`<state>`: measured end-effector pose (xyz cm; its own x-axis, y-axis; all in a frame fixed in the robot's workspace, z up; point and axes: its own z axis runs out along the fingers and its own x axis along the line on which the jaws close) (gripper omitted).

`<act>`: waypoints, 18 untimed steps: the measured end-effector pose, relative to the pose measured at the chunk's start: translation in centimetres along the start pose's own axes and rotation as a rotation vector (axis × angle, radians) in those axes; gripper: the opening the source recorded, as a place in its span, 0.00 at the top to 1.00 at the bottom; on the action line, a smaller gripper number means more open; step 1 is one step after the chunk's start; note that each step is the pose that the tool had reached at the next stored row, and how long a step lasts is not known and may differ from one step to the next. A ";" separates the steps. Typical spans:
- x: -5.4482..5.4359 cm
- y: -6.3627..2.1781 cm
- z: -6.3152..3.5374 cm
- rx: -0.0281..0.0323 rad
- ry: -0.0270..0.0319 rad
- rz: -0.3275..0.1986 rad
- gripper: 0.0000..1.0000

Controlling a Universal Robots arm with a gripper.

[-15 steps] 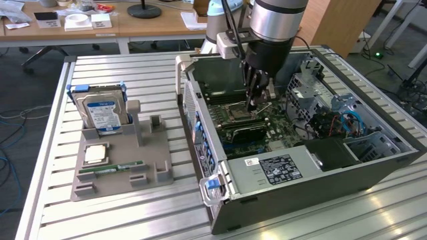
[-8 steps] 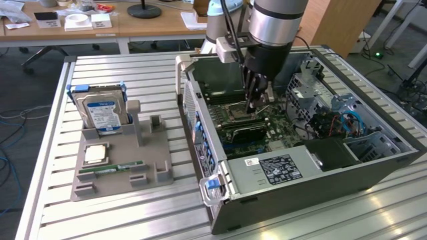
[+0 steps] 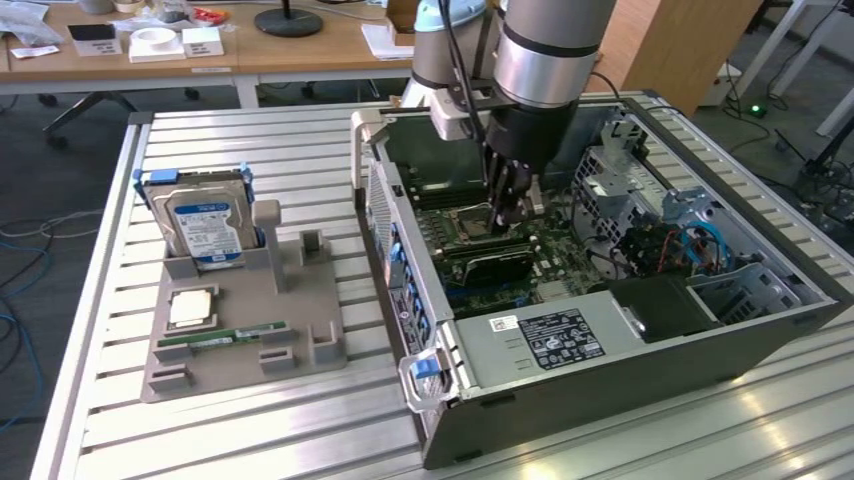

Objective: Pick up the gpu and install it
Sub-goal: 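Press down on the gpu until it lock into place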

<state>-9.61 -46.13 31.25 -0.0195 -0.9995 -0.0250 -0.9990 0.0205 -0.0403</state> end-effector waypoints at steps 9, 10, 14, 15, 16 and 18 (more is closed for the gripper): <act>0.0 -0.28 0.58 0.0000 -0.0001 0.000 0.89; 0.0 -0.29 0.59 0.0000 0.0001 0.000 0.89; -0.1 -0.30 0.66 0.0002 -0.0003 0.000 0.89; -0.2 -0.29 0.67 0.0002 -0.0002 0.000 0.89; -0.3 -0.29 0.69 0.0000 0.0000 0.000 0.89; -0.4 -0.28 0.74 0.0001 0.0000 0.000 0.89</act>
<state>-9.28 -45.69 30.53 -0.0195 -0.9995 -0.0250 -0.9990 0.0205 -0.0404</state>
